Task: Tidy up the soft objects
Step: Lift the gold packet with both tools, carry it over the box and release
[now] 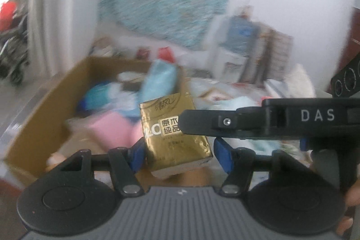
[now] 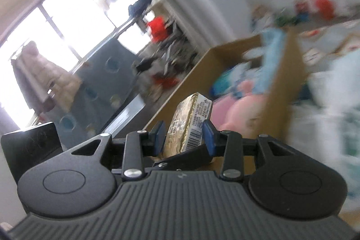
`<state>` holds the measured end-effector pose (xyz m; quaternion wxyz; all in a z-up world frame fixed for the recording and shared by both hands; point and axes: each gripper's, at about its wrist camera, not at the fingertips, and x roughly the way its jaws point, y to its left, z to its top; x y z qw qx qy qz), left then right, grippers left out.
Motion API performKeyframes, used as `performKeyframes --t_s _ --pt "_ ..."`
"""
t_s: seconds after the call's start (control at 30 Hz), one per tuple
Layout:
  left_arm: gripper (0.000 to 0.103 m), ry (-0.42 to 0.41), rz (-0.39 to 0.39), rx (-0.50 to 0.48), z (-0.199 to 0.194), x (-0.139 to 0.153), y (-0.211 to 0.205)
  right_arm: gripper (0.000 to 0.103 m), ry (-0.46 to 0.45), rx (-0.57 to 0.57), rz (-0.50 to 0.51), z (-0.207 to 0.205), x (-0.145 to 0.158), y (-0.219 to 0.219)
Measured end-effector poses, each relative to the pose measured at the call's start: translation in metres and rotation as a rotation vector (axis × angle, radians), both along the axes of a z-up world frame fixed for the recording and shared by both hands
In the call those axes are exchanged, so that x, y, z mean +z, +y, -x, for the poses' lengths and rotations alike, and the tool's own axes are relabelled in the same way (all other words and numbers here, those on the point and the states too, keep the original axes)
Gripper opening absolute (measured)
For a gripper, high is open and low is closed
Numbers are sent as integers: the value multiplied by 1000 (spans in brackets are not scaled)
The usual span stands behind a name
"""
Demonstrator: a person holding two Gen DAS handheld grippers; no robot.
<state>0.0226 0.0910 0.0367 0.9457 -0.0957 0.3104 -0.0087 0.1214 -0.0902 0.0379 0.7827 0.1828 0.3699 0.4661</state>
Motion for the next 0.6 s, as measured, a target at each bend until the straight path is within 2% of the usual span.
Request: performKeyframes --t_s 0.1,0.27,0.4,0.6 --pt "65 61 15 51 -8 -4 31 40 67 83 42 -20 -4 42" --pt "65 199 107 92 -26 -23 76 44 219 164 106 -45 -22 92" --pt "65 255 125 78 -28 -37 88 44 250 185 193 -52 -38 109" --pt "65 299 169 35 -43 -54 83 44 278 163 266 -60 -51 105"
